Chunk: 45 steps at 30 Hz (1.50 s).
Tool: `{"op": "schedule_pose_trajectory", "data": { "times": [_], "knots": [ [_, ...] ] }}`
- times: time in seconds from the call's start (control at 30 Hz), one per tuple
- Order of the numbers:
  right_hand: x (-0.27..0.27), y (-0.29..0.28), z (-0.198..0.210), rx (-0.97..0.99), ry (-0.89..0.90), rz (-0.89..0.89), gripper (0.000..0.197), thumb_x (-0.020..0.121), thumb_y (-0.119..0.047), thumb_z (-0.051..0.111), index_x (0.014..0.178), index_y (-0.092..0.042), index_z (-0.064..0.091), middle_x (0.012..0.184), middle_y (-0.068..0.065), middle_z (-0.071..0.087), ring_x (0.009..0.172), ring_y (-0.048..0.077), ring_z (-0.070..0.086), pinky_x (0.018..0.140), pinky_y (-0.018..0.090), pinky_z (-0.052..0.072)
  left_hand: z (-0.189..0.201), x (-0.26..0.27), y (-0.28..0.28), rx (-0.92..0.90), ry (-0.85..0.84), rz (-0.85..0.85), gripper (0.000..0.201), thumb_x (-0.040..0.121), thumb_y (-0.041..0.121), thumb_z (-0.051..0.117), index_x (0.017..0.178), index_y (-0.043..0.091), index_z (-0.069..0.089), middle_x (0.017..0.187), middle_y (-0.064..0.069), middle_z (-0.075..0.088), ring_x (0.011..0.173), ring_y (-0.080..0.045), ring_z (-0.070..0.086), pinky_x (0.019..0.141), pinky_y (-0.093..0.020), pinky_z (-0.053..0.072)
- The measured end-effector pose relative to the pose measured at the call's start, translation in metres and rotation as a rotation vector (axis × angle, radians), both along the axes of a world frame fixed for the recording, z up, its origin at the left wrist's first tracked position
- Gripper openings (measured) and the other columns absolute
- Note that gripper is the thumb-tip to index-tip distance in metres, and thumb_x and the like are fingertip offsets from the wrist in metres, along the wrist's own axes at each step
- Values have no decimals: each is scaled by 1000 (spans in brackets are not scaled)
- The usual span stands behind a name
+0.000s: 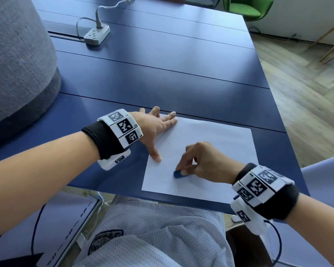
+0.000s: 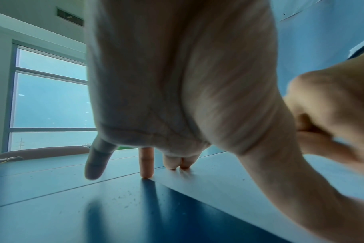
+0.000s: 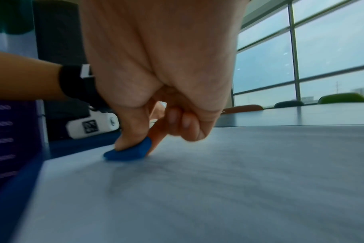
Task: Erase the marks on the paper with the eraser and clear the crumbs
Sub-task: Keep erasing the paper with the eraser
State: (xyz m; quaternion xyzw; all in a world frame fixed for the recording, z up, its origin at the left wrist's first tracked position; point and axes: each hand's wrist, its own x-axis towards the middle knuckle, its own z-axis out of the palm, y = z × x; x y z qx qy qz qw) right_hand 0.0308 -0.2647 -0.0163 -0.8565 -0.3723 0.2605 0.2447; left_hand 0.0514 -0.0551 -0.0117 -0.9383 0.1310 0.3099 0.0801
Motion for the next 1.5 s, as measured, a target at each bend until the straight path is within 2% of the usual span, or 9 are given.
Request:
{"op": "schedule_pose_trajectory", "data": {
  "times": [0.33, 0.47, 0.6, 0.67, 0.8, 1.07, 1.17, 1.37, 1.5],
  "knots": [
    [6, -3, -5, 22, -39, -93, 17, 75, -11, 77, 85, -24, 79, 69, -11, 58, 63, 1, 52, 61, 15, 38, 1, 0, -1, -4, 8, -2, 142, 56, 76, 75, 154, 28, -16, 159, 17, -23, 134, -24, 12, 107, -52, 24],
    [-4, -6, -1, -54, 69, 79, 19, 74, -8, 75, 84, -24, 79, 74, -2, 69, 65, 5, 55, 61, 11, 41, 2, -1, -2, -7, 14, 4, 142, 56, 76, 75, 154, 27, -16, 159, 16, -23, 133, -24, 13, 107, -51, 24],
    [12, 0, -6, -6, -28, -99, 15, 74, -14, 76, 79, -28, 77, 68, -6, 66, 65, 9, 59, 64, 27, 49, 1, -1, -2, 3, 4, -13, 142, 57, 76, 74, 154, 27, -17, 159, 15, -24, 134, -25, 13, 103, -50, 25],
    [13, -1, -10, 42, -52, -196, 13, 74, -15, 76, 78, -27, 77, 66, -7, 64, 60, 5, 55, 61, 22, 44, 0, -1, -2, -3, 3, -12, 141, 57, 77, 74, 154, 27, -16, 160, 15, -22, 134, -25, 14, 104, -50, 26],
    [-4, -10, -4, -32, 95, -39, 14, 73, -12, 76, 80, -24, 78, 68, -2, 68, 57, 3, 53, 54, 11, 38, 0, -1, 0, 1, -13, -27, 142, 56, 78, 73, 154, 26, -15, 160, 14, -21, 134, -25, 14, 104, -51, 26],
    [67, 13, -1, 2, -61, -312, 11, 74, -15, 76, 77, -25, 77, 62, -4, 65, 49, 1, 54, 52, 12, 40, 0, 1, 0, 5, 12, -25, 142, 57, 78, 73, 154, 27, -18, 159, 14, -24, 143, -28, 5, 112, -61, 12],
    [88, 17, -2, 40, -105, -472, 5, 75, -19, 77, 78, -24, 76, 64, -4, 62, 58, 4, 53, 61, 17, 40, 0, 0, 1, -11, 17, -20, 142, 57, 78, 73, 154, 28, -18, 159, 14, -24, 143, -28, 6, 112, -60, 12],
    [65, 15, -3, -9, 30, -268, 5, 76, -15, 75, 80, -18, 77, 58, -3, 64, 47, 4, 51, 46, 11, 39, 0, -1, 2, -27, 13, -20, 141, 57, 78, 73, 154, 26, -16, 160, 13, -23, 138, -25, 10, 112, -59, 13],
    [81, 14, -7, 69, -70, -399, 6, 77, -16, 75, 80, -20, 77, 59, -2, 64, 47, 3, 51, 49, 13, 39, 0, 0, 1, -19, 15, -31, 141, 58, 79, 71, 154, 26, -17, 160, 13, -23, 139, -26, 8, 112, -60, 11]
  ]
}}
